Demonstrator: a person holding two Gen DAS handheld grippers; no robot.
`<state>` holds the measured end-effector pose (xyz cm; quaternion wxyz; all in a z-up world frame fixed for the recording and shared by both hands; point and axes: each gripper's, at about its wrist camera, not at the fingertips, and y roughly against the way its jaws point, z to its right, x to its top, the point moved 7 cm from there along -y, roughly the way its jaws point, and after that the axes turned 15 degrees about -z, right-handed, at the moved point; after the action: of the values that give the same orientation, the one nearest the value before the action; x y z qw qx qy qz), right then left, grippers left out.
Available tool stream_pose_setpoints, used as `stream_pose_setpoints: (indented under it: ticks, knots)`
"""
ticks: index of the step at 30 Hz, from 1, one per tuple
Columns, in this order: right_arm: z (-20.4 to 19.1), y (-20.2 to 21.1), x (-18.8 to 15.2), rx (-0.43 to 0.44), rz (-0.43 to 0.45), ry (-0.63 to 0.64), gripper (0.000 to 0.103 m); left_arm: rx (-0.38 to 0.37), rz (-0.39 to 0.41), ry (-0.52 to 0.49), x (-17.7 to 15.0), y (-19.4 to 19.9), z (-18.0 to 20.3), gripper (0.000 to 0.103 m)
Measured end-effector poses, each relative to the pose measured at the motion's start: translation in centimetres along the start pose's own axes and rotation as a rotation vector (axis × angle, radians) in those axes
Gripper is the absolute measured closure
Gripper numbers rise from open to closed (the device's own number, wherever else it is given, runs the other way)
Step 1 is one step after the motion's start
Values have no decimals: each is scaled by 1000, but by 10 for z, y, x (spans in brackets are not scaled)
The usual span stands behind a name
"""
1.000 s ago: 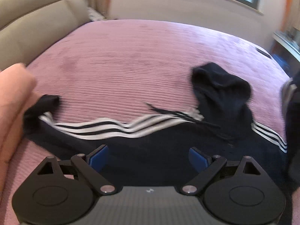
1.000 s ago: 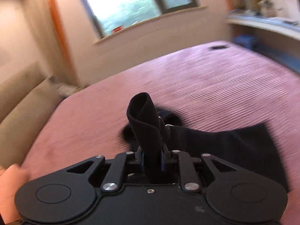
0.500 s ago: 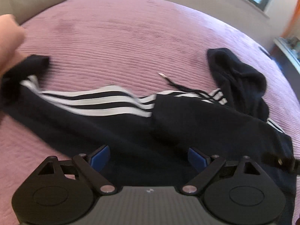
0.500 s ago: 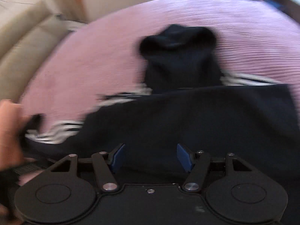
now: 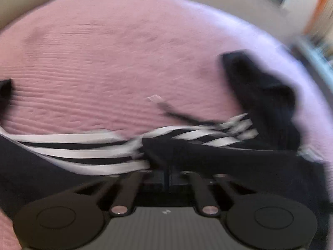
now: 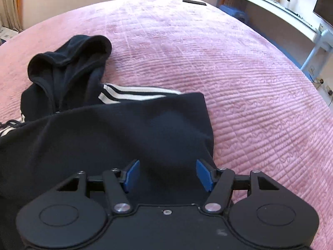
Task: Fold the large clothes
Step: 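Move the left gripper to the other striped sleeve cuff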
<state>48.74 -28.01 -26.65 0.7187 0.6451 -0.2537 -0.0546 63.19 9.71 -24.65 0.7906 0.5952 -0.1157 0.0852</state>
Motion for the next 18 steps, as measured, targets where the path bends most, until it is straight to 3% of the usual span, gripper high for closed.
stream_pose_setpoints:
  ticks: [1, 5, 9, 12, 14, 16, 18]
  knots:
    - [1, 4, 0, 0, 5, 2, 29, -54, 33, 20, -1, 18, 3, 99]
    - [3, 3, 8, -1, 28, 26, 29, -72, 78, 49, -10, 55, -4, 99]
    - [2, -18, 7, -2, -23, 44, 29, 4, -34, 82, -30, 21, -26, 99]
    - [-2, -41, -1, -27, -123, 95, 29, 52, -28, 60, -37, 8, -31, 89]
    - [-2, -31, 0, -16, -88, 97, 29, 34, 1, 88, -38, 12, -33, 87]
    - [-3, -11, 1, 13, -29, 94, 29, 60, 79, 93, -33, 33, -29, 75]
    - [-7, 4, 2, 28, 24, 101, 29, 82, 158, 45, -26, 56, -17, 42]
